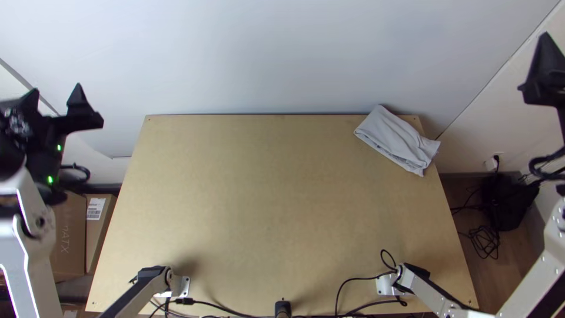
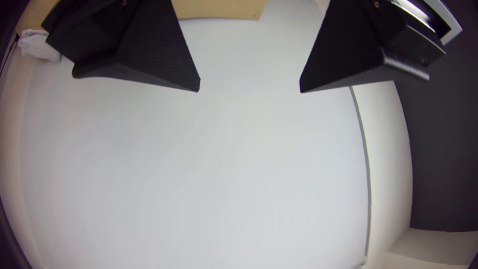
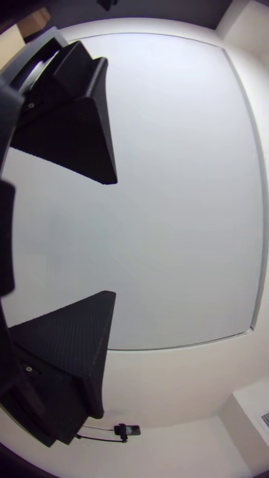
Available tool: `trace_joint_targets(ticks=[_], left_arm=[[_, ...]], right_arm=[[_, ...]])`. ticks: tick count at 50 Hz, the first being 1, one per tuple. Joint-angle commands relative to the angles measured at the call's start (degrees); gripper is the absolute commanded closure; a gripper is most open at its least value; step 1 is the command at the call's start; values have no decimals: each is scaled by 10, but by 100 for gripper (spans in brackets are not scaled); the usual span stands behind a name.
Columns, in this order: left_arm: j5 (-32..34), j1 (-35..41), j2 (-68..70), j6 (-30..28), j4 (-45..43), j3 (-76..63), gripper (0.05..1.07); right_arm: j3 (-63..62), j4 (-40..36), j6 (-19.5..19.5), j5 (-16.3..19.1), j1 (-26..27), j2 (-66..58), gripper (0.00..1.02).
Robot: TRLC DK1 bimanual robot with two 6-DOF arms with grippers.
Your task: Fold the t-shirt
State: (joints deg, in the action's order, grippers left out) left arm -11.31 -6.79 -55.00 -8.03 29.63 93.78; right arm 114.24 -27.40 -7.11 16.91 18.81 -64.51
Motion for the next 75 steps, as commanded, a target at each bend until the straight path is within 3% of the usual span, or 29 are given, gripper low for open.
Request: trace_joint_targets(ticks=[1, 7, 19, 25, 37, 55, 62, 68, 75], left_arm=[[10, -2, 102, 14, -86, -132, 10], [18, -3, 194, 8, -140, -252, 10], [14, -6, 376, 26, -286, -493, 11], [13, -8, 466, 28, -345, -616, 11], [-2, -17, 553, 27, -422, -786, 11], [-1, -16, 553, 78, -382, -916, 10], [9, -9, 552, 74, -316, -939, 10], [29, -7, 550, 72, -312, -938, 10], [29, -8, 550, 72, -313, -938, 10]], right_arm=[[-44, -9, -41, -6, -4, 47, 4], [-168, 44, -40, -6, -4, 135, 4], [-585, 365, -19, -7, -3, 410, 4], [-731, 433, -11, -6, 4, 515, 4], [-945, 443, 11, -6, 4, 651, 4], [-1055, 182, -26, -21, 18, 648, 4], [-1060, 182, -32, -57, 5, 647, 4], [-1076, 190, -26, -86, 11, 648, 4], [-1109, 182, -4, -92, 20, 568, 4]])
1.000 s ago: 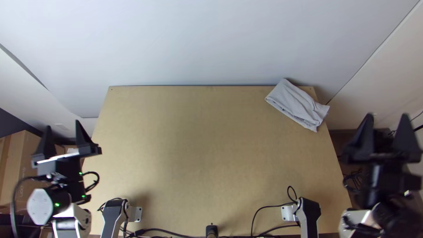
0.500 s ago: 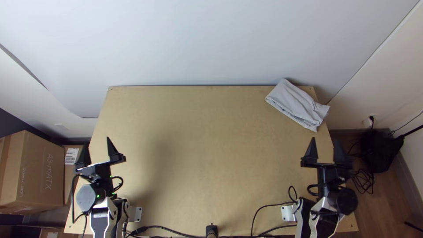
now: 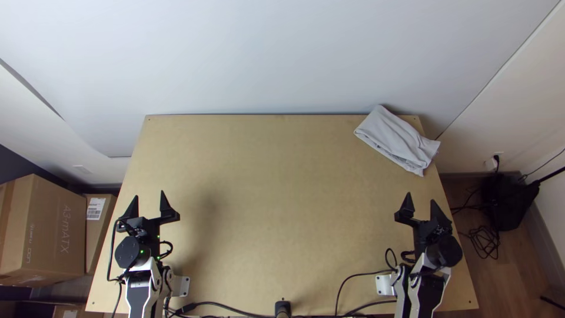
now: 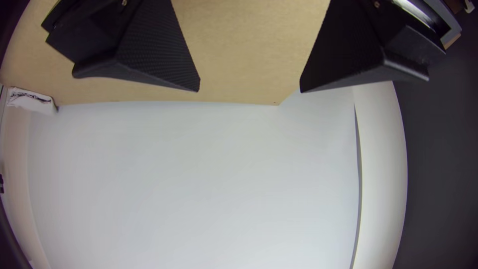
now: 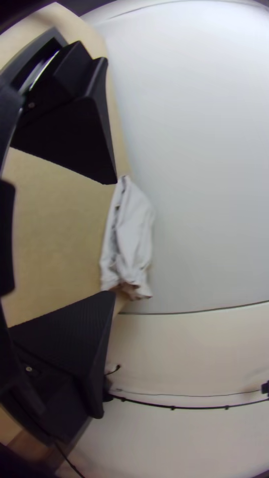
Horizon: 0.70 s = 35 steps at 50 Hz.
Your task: Fold the t-shirt
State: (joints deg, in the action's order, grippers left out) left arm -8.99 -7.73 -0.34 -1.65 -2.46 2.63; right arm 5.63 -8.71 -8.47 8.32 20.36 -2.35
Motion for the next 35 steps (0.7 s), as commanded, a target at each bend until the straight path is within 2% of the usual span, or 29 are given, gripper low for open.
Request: trace_joint_targets(ticks=[1, 10, 35], left_arm=[[6, 3, 3, 9, 8, -26, 10], [6, 2, 3, 9, 8, -26, 10], [6, 2, 3, 9, 8, -26, 10]], right_arm=[[-23, -5, 10, -6, 6, -57, 4], [-23, -3, 10, -6, 4, 30, 4], [-23, -4, 10, -6, 1, 25, 4]])
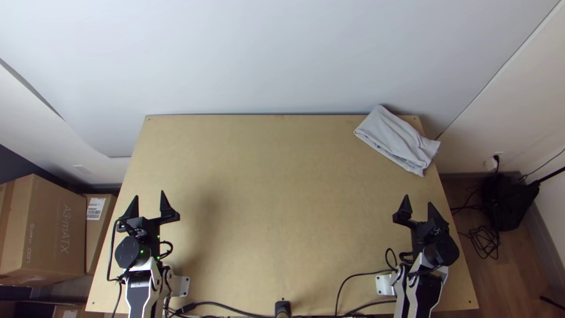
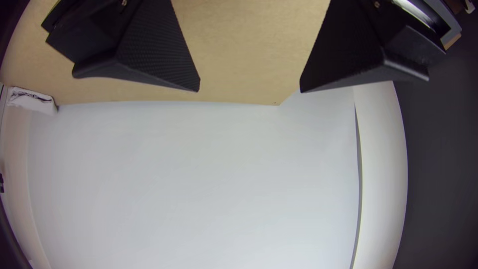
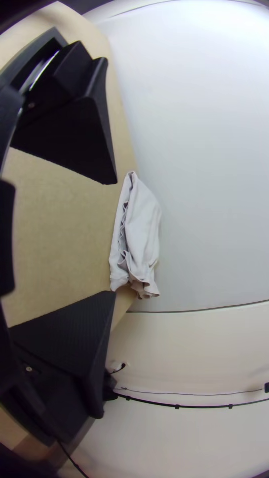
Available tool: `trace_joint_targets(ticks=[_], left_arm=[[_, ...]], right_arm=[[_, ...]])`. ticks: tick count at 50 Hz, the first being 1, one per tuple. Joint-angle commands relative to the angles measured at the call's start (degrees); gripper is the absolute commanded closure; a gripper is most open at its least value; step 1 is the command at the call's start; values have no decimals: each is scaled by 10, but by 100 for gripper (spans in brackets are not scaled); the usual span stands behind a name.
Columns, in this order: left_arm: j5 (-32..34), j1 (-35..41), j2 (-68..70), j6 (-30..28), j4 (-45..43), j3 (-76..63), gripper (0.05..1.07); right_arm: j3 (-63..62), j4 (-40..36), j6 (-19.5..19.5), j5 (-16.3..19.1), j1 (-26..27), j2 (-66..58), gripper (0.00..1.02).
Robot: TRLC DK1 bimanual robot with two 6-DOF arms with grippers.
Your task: Fold the t-shirt
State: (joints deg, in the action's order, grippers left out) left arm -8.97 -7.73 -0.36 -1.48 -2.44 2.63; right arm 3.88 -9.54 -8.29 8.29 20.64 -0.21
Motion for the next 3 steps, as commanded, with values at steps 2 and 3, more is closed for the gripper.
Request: trace_joint_targets(ticks=[2, 3], left_arm=[[5, 2, 4, 7, 8, -26, 10], [5, 2, 4, 7, 8, -26, 10]], right_arm=[[-5, 4, 8, -6, -2, 5, 4], [-5, 4, 8, -6, -2, 5, 4]])
